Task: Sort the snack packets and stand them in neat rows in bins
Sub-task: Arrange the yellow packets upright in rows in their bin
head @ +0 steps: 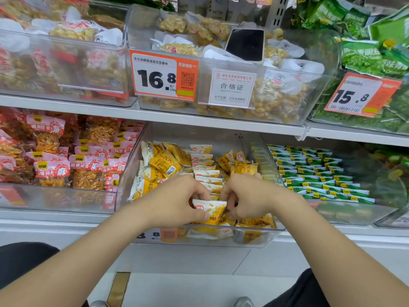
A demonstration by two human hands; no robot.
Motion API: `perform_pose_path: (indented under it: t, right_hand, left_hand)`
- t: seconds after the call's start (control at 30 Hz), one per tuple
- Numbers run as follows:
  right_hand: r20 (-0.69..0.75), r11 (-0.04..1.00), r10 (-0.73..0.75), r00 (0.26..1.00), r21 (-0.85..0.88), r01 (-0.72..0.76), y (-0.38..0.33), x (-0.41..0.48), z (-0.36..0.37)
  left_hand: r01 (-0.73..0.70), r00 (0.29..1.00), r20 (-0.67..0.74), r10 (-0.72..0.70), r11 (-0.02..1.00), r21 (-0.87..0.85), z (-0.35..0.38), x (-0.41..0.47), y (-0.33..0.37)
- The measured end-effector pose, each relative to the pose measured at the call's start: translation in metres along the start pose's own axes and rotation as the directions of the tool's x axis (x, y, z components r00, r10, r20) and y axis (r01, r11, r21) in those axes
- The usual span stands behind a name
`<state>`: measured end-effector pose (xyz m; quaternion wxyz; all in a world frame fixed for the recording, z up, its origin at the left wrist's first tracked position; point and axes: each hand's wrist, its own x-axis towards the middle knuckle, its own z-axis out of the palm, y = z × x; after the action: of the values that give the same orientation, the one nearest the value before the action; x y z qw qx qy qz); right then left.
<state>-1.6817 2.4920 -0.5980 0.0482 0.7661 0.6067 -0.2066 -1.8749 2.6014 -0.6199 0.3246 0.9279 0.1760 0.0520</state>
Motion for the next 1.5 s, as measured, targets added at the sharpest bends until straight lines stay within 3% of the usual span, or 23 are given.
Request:
perform_pose_path:
  t: [0.23, 0.43, 0.57, 0.73, 0.87, 0.97, 1.03, 1.13, 1.23, 1.3, 1.4, 1.5]
  right_hand:
    - [-0.051, 0.993, -0.049, 0.997, -0.112, 0.043, -0.007, 0.000, 0.002]
    - [-0.328, 0.995, -0.019, 0.945, 0.084, 0.050, -0.001, -0.021, -0.024]
    - [-0.473, 0.986, 0.047, 0.880, 0.161, 0.033, 0.013, -0.026, -0.029]
    - [-0.460, 0.992, 0.060, 0.886, 0.123, -0.004, 0.021, -0.010, -0.017]
    - [-0.531, 0.993, 0.071, 0.845, 0.121, -0.007, 0.024, -0.005, -0.015]
    - [-0.504, 0.989, 0.145, 0.851, 0.041, -0.144, 0.024, -0.009, -0.018]
    - [-0.423, 0.948, 0.187, 0.887, -0.158, -0.276, 0.020, -0.012, -0.019]
    - [-0.306, 0.893, 0.259, 0.916, -0.284, -0.348, 0.008, -0.017, -0.021]
    - [-0.386, 0.933, 0.186, 0.903, -0.219, -0.285, -0.005, -0.016, -0.018]
    - [-0.414, 0.981, 0.133, 0.900, -0.077, -0.180, -0.016, -0.011, -0.013]
    - [-0.348, 0.946, 0.230, 0.909, 0.298, -0.126, -0.036, 0.001, -0.002]
    - [-0.222, 0.865, 0.358, 0.907, 0.444, -0.233, -0.046, 0.017, 0.009]
  left_hand:
    - [0.015, 0.996, 0.081, -0.021, 0.997, 0.080, -0.001, 0.005, 0.002]
    - [0.068, 0.997, 0.035, -0.068, 0.998, 0.000, -0.006, 0.006, 0.005]
    - [0.065, 0.985, 0.157, -0.069, 0.997, 0.034, -0.007, 0.010, 0.007]
    - [0.009, 0.986, 0.156, -0.066, 0.940, 0.340, 0.000, 0.022, 0.016]
    - [-0.030, 0.987, 0.152, -0.055, 0.864, 0.502, -0.001, 0.021, 0.023]
    - [-0.127, 0.987, 0.156, 0.029, 0.735, 0.666, 0.003, 0.018, 0.031]
    - [-0.132, 0.985, 0.172, 0.007, 0.677, 0.724, 0.004, 0.015, 0.040]
    - [-0.082, 0.983, 0.180, -0.038, 0.784, 0.615, 0.005, 0.016, 0.028]
    - [0.001, 0.989, 0.136, -0.051, 0.939, 0.343, -0.007, 0.006, 0.013]
    - [0.040, 0.997, 0.051, -0.054, 0.969, 0.242, -0.014, 0.000, 0.005]
    - [0.075, 0.992, -0.124, -0.031, 0.927, 0.367, -0.019, -0.003, -0.002]
    - [0.105, 0.993, 0.002, -0.120, 0.877, 0.469, -0.011, -0.010, -0.003]
